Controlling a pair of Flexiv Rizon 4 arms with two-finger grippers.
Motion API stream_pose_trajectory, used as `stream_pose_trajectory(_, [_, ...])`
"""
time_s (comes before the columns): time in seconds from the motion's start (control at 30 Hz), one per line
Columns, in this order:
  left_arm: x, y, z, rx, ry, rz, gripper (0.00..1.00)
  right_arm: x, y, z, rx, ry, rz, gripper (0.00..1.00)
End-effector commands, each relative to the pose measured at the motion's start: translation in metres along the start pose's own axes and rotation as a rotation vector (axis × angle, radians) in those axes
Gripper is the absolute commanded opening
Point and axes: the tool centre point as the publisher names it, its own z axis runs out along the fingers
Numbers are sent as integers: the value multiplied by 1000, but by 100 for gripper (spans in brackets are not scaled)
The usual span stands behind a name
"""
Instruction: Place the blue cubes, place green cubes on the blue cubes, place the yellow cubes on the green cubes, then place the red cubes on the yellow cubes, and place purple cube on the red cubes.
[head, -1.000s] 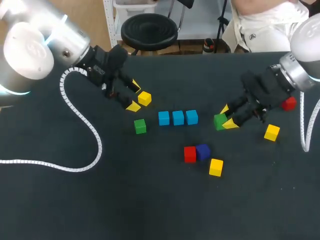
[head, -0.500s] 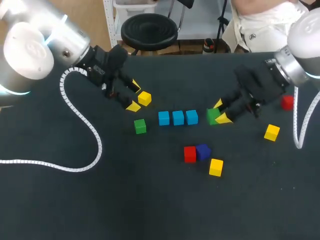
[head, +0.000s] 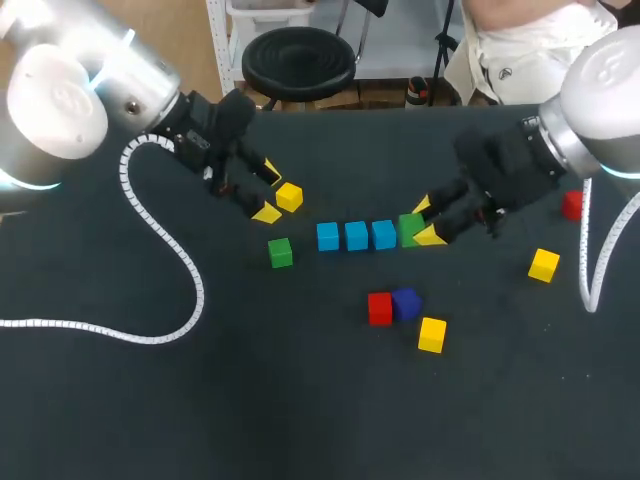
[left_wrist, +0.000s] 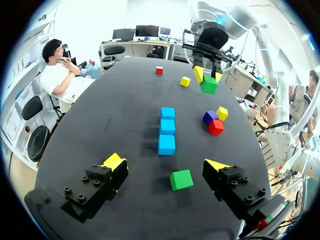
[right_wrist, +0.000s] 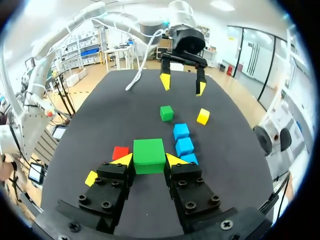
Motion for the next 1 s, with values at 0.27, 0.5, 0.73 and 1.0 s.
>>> stream_pose_trajectory(0.27, [0,1,0,2,3,-1,100,-6,1,2,4,-22,-74,0])
stream_pose_trajectory(0.5, [0,1,0,2,3,-1,100,-6,1,2,4,-22,-74,0])
stream_pose_trajectory(0.73, [0,1,0,2,3,-1,100,-6,1,2,4,-22,-74,0])
stream_pose_trajectory(1.0, [0,1,0,2,3,-1,100,-16,-13,10,-3,-41,-65,0])
